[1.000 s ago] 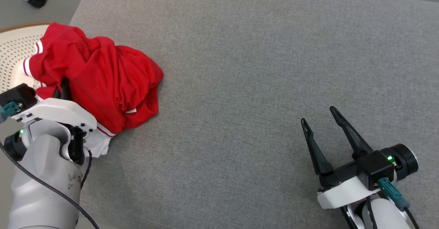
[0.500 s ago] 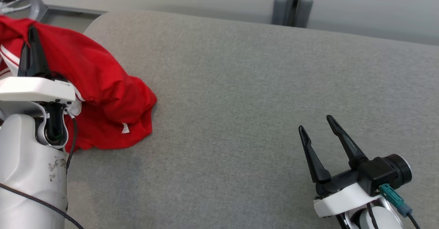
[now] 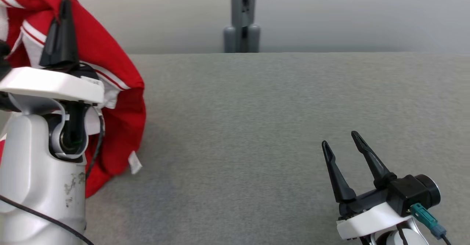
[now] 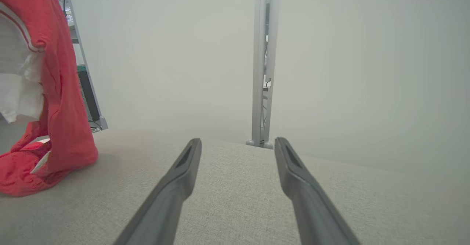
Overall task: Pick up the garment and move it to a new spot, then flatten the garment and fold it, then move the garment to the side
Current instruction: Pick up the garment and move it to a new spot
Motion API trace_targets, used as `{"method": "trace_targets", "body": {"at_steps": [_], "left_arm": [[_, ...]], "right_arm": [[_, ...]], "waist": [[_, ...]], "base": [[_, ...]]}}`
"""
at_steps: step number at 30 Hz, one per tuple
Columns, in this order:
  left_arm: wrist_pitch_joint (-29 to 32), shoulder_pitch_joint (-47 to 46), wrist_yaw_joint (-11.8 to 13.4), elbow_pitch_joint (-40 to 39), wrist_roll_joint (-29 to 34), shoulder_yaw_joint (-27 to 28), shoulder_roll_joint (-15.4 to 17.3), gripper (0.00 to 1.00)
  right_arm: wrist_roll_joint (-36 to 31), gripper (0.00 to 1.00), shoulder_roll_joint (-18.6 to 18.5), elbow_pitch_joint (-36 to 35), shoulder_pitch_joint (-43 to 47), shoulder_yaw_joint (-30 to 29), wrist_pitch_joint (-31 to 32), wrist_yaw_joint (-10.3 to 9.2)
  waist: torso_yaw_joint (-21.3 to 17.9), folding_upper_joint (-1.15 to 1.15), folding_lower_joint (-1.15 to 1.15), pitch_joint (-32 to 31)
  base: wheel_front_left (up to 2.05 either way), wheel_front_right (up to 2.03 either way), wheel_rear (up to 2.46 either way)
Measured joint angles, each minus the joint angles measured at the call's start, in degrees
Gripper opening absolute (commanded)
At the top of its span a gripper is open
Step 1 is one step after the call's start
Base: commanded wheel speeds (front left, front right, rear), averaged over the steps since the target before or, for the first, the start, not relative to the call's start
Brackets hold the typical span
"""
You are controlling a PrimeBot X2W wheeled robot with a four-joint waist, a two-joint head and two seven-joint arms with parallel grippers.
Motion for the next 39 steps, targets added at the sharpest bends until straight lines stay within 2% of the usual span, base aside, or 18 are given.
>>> {"method": "trace_targets", "body": {"at_steps": [8,9,16,22,26,29,39], "left_arm": [[3.1,0.8,0.5,-4.9,0.0,-3.8,-1.9,0.00],[3.1,0.8,0.5,-4.9,0.0,-3.8,-1.9,0.00],[4.3,0.1,-0.1,-6.3,-1.5,-5.9,-2.4,0.00],[4.4,-0.5,0.0,-5.5,0.7,-8.6,-2.5,0.00],[4.6,-0.7,0.2,-3.5,3.4,-11.6,-2.5,0.00],[4.5,0.3,0.7,-0.2,9.0,-16.3,-1.8,0.00],[2.0,0.1,1.0,12.9,17.6,-24.8,-1.1,0.00]], "right_arm": [[0.8,1.00,0.0,-0.4,0.2,0.4,0.0,0.00],[0.8,1.00,0.0,-0.4,0.2,0.4,0.0,0.00],[1.4,1.00,0.0,-0.8,0.1,0.4,0.0,0.00],[2.1,1.00,0.0,-1.3,-0.1,0.7,0.0,0.00],[2.7,1.00,0.0,-1.8,-0.2,0.9,0.0,0.00],[3.5,1.00,0.0,-2.6,-0.3,1.0,0.0,0.00],[5.8,1.00,0.0,-5.3,-2.9,1.5,0.0,0.00]], "waist": [[-8.4,0.00,0.00,-1.1],[-8.4,0.00,0.00,-1.1],[-16.0,0.00,0.00,-1.1],[-22.2,0.00,0.00,-0.3],[-25.7,0.00,0.00,0.7],[-28.0,0.00,0.00,2.6],[-30.3,0.00,0.00,9.8]], "base": [[0.00,0.00,0.00],[0.00,0.00,0.00],[0.00,0.00,0.00],[0.00,0.00,0.00],[0.00,0.00,0.00],[0.00,0.00,0.00],[0.00,0.00,0.00]]}}
